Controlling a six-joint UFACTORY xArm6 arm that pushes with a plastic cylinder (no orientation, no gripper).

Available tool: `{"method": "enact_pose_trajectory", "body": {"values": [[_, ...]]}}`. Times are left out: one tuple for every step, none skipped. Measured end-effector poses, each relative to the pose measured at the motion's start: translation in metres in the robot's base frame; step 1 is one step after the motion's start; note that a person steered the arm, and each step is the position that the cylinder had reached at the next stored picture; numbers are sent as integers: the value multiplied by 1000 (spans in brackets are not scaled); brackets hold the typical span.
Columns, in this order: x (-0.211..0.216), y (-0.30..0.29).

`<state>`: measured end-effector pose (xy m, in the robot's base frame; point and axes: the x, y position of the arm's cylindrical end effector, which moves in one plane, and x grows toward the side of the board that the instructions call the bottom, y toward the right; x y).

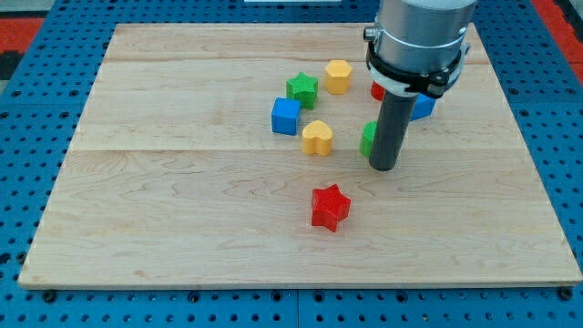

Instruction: Slide the blue triangle to the right of the red circle

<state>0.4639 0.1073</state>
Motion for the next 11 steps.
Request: {"method": "enact_pose_trajectory", "body": {"values": [[-8, 0], [-2, 30], [-23, 66], [-59, 79], [-88, 91], [-107, 93], [-111, 93], [-111, 114], [-122, 138], [-142, 121], [-143, 104]]}}
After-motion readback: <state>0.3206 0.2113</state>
